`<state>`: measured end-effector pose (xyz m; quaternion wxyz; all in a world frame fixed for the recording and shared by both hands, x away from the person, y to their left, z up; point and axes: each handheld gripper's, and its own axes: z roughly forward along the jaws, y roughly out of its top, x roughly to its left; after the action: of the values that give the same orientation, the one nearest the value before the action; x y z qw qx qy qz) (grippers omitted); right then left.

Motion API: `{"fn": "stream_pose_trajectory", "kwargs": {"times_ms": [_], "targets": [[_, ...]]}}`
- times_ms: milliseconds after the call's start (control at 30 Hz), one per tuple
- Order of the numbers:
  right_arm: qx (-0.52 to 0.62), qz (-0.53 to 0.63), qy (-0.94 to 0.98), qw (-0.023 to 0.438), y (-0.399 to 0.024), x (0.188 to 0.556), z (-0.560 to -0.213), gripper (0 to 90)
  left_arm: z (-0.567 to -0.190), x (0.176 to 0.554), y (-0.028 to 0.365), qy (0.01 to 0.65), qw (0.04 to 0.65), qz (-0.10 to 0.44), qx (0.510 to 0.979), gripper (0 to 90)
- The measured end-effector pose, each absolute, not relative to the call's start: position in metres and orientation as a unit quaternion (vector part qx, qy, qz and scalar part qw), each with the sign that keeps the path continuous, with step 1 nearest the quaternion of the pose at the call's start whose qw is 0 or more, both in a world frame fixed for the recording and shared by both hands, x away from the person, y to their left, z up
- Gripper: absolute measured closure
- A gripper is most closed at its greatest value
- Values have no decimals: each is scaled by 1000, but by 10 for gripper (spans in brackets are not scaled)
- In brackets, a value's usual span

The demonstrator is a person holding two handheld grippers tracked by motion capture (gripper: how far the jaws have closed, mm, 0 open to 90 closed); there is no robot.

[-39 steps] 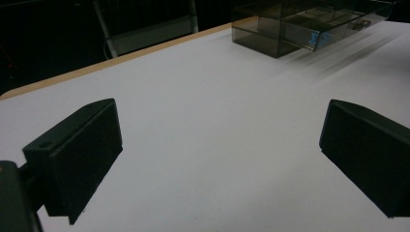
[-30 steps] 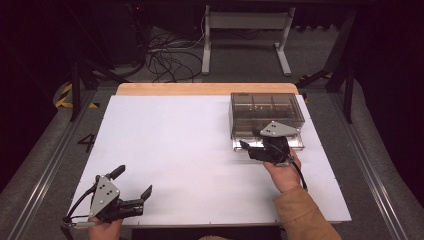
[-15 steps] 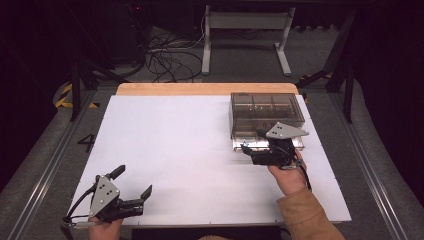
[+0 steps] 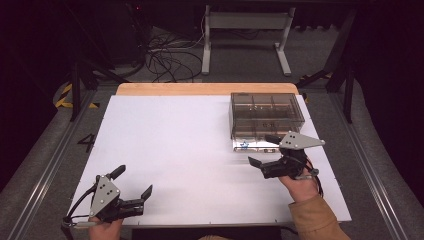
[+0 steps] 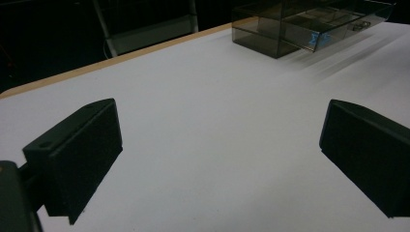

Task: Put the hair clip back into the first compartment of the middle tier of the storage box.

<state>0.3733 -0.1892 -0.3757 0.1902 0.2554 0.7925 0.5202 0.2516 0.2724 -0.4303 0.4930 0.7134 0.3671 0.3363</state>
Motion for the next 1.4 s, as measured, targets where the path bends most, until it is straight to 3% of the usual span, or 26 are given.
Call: {"fn": "stream_pose_trajectory", "kwargs": {"times_ms": [1400], "targets": [[242,520,807,140,-216,351,-446,20,-431,252,272,367,489,336,716,24]]}}
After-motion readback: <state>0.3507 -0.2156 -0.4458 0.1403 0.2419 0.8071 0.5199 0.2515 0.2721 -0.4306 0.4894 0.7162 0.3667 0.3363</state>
